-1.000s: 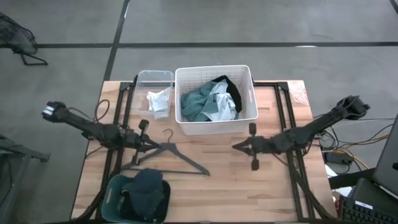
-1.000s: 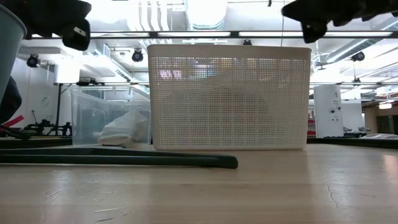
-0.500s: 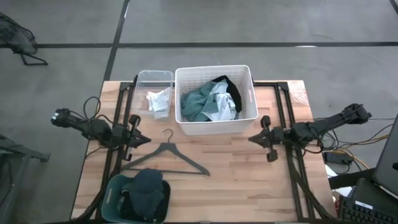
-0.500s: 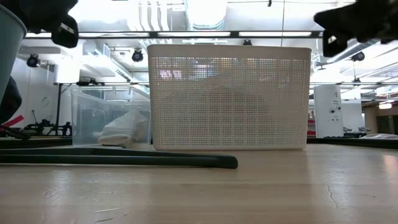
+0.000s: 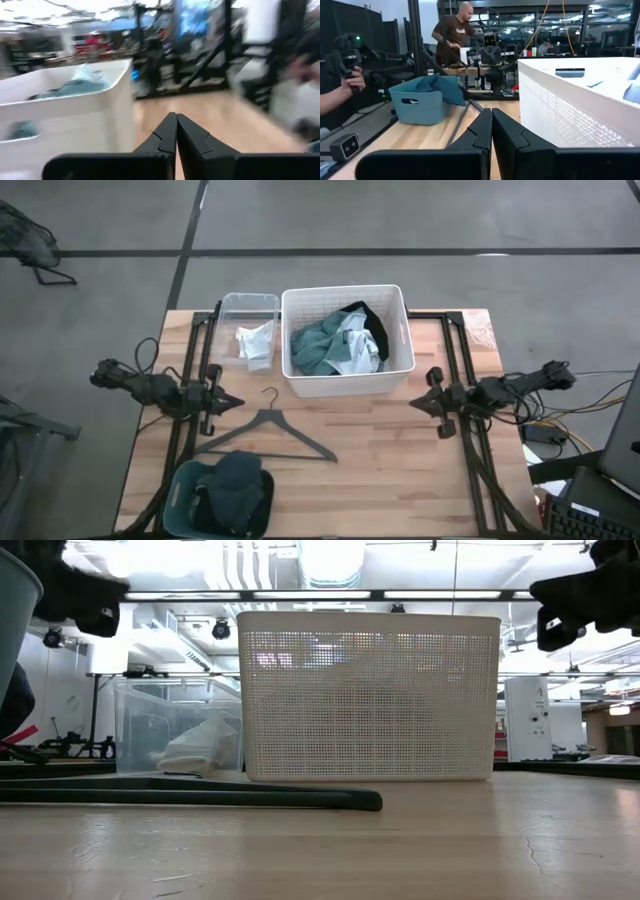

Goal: Pick & Place Cloths
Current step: Return to Home Position

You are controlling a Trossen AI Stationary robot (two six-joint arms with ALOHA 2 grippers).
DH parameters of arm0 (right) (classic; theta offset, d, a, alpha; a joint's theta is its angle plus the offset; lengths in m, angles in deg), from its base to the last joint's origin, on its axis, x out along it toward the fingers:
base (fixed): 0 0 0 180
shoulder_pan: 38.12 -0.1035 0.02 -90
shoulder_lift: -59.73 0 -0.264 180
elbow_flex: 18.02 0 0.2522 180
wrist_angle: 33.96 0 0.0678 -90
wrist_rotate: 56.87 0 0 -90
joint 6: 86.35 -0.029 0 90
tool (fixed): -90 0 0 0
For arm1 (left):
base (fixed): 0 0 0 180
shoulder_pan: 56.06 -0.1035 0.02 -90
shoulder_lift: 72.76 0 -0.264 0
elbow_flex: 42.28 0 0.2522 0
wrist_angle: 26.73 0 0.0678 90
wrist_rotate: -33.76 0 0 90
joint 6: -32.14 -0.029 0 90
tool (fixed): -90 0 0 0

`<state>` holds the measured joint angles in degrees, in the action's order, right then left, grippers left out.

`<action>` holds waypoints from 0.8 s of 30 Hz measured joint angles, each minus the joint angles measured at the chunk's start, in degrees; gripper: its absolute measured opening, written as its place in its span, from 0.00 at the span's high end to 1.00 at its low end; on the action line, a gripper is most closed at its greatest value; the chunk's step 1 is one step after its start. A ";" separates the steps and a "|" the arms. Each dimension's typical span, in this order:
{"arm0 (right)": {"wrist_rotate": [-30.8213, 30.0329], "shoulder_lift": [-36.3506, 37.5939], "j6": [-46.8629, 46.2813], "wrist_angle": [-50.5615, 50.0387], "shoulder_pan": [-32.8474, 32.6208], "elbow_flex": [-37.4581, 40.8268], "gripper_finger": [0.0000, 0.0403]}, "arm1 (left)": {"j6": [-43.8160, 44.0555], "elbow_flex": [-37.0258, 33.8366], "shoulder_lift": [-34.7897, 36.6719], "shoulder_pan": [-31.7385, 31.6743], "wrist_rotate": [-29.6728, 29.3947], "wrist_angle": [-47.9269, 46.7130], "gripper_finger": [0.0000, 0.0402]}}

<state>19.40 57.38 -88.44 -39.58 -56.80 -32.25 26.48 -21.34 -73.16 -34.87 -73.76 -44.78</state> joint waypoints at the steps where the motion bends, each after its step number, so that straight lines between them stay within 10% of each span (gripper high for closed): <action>1: -0.14 1.54 0.57 -1.42 -0.02 -0.04 0.98 | -1.39 0.02 0.00 -0.05 -1.82 -1.12 0.97; 7: -2.52 1.49 0.34 -4.69 -0.04 -0.85 0.98 | 0.24 0.00 0.13 -0.09 -13.19 -4.49 0.96; 24: -19.23 -0.57 2.29 -6.34 -0.02 -0.87 0.98 | 1.63 -0.87 -1.60 -0.04 -13.62 -4.81 0.96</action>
<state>0.17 56.81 -86.15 -45.92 -56.82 -33.12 28.11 -22.21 -74.76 -34.91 -87.38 -49.59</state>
